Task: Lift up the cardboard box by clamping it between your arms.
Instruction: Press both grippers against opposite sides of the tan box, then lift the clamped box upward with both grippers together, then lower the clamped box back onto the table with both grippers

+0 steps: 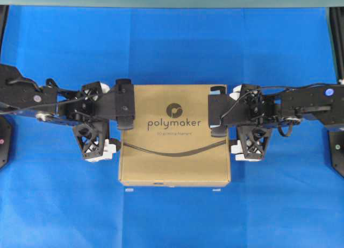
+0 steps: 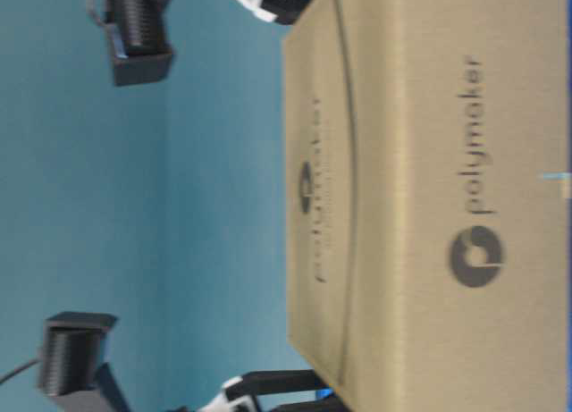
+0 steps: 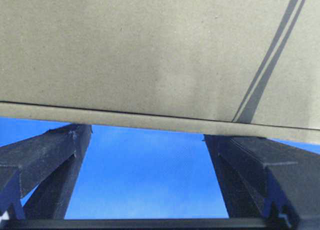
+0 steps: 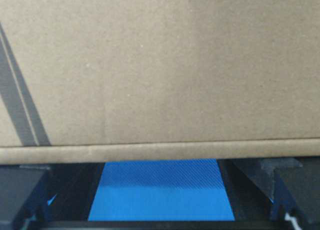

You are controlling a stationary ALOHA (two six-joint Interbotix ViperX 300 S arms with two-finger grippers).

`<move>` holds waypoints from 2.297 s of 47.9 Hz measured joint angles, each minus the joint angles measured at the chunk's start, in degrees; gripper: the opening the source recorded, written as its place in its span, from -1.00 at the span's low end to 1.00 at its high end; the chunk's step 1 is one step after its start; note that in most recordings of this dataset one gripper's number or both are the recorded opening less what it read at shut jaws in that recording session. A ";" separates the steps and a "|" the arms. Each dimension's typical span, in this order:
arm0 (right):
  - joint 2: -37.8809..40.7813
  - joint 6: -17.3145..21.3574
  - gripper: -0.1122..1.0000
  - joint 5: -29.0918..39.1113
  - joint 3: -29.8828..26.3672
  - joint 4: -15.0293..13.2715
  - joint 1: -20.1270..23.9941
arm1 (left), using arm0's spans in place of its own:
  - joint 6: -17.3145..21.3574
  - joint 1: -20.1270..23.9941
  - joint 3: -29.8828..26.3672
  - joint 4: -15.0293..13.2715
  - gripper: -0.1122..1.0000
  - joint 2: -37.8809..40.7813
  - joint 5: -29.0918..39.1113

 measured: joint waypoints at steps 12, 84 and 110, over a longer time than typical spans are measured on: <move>-3.69 0.00 0.98 7.73 -3.43 0.00 -0.09 | 0.09 0.18 -4.57 0.00 0.78 -3.16 8.35; -13.54 -0.79 0.98 43.33 -34.19 -0.18 -1.93 | 3.78 2.20 -40.34 0.00 0.78 -7.65 43.51; -13.54 -0.88 0.98 43.24 -33.13 -0.18 -2.29 | 3.78 2.29 -39.73 0.00 0.78 -7.65 43.51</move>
